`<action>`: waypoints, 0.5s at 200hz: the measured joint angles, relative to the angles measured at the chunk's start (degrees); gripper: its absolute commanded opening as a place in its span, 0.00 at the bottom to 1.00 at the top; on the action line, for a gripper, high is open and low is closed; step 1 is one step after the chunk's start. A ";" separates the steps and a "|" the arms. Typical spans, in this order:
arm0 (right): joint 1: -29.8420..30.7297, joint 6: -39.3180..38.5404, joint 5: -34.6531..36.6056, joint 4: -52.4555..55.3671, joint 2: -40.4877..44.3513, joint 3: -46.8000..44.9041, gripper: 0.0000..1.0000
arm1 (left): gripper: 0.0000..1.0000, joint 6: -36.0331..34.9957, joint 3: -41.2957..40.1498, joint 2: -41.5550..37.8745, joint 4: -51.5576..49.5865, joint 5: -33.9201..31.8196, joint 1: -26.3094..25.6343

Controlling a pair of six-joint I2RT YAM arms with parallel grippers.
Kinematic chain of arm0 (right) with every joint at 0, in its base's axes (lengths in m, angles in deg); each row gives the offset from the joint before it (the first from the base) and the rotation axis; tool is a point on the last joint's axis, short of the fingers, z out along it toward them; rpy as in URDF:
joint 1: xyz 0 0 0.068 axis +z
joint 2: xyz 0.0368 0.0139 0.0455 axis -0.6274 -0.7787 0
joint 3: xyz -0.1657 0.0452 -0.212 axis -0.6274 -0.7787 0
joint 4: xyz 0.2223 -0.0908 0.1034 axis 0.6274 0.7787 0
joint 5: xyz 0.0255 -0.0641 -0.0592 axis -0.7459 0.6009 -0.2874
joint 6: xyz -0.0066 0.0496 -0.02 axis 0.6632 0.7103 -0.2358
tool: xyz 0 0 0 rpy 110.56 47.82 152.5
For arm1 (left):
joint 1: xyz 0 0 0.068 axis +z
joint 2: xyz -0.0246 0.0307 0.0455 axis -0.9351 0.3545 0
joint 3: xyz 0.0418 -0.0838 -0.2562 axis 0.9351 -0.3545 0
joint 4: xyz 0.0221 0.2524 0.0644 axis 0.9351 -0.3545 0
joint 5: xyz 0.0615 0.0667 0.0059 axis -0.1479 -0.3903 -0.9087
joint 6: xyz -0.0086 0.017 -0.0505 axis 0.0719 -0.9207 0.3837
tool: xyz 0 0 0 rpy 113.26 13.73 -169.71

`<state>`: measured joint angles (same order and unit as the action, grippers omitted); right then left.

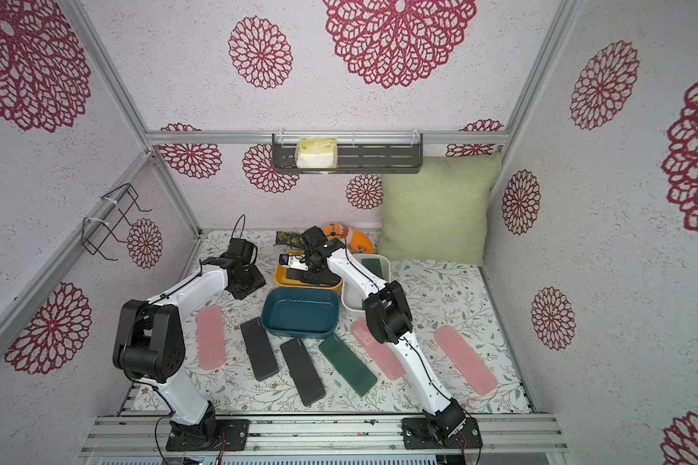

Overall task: Place the pencil cases by color into the storage box
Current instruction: Place the pencil case at the storage box.

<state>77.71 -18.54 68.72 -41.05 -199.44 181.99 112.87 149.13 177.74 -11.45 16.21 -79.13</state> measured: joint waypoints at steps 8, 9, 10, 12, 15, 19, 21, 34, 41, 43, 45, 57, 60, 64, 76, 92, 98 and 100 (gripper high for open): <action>0.00 0.02 0.35 -0.59 -0.44 0.07 0.32 | 0.67 -0.15 0.00 -0.24 0.04 0.02 0.04; 0.00 0.02 0.37 -0.68 -0.46 0.07 0.32 | 0.67 -0.20 0.00 -0.26 0.04 0.02 0.04; 0.00 0.02 0.39 -0.72 -0.48 0.09 0.32 | 0.68 -0.20 0.00 -0.33 0.07 0.02 0.04; 0.00 0.02 0.55 -0.85 -0.55 0.13 0.33 | 0.69 -0.15 0.00 -0.37 0.07 0.04 0.04; 0.00 0.02 0.66 -0.98 -0.63 0.15 0.33 | 0.71 -0.24 0.00 -0.46 0.07 0.09 0.07; 0.00 0.04 0.85 -1.25 -0.68 0.15 0.33 | 0.74 -0.20 0.00 -0.66 0.11 0.13 0.09; 0.00 0.04 0.90 -1.31 -0.76 0.15 0.33 | 0.75 -0.31 0.00 -0.74 0.13 0.15 0.09; -0.09 0.07 1.25 -1.95 -0.94 0.28 0.33 | 0.82 -0.50 0.00 -1.33 0.37 0.22 0.13; -0.15 0.07 1.40 -2.36 -1.07 0.33 0.34 | 0.85 -0.59 0.00 -1.73 0.46 0.22 0.15; -0.17 0.07 1.44 -2.45 -1.14 0.35 0.34 | 0.85 -0.76 0.00 -1.86 0.48 0.20 0.15; -0.17 0.09 1.49 -2.56 -1.18 0.39 0.34 | 0.86 -0.70 0.00 -2.01 0.48 0.20 0.15; -0.28 0.15 2.08 -3.30 -1.62 0.68 0.35 | 0.89 -0.90 0.00 -2.80 0.52 0.20 0.15; -0.31 0.17 2.21 -3.56 -1.73 0.70 0.36 | 0.90 -0.85 0.00 -2.99 0.55 0.20 0.15; -0.35 0.20 2.38 -3.96 -1.88 0.74 0.36 | 0.90 -0.98 0.00 -3.23 0.59 0.20 0.17; -0.50 0.24 2.64 -4.87 -2.40 0.92 0.38 | 0.92 -1.11 0.00 -3.76 0.76 0.20 0.20; -0.61 0.50 2.86 -6.12 -3.02 1.01 0.40 | 0.93 -1.18 0.00 -3.98 0.96 0.20 0.20; -0.63 0.57 2.93 -6.56 -3.21 1.01 0.40 | 0.94 -1.29 0.00 -4.00 0.96 0.20 0.20; -0.61 0.57 2.97 -6.75 -3.28 1.01 0.40 | 0.94 -1.27 0.00 -4.00 0.96 0.20 0.20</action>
<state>77.10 -17.97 71.69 -47.80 -202.72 183.00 111.60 149.13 173.74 -10.48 16.41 -78.93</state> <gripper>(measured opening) 0.735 0.930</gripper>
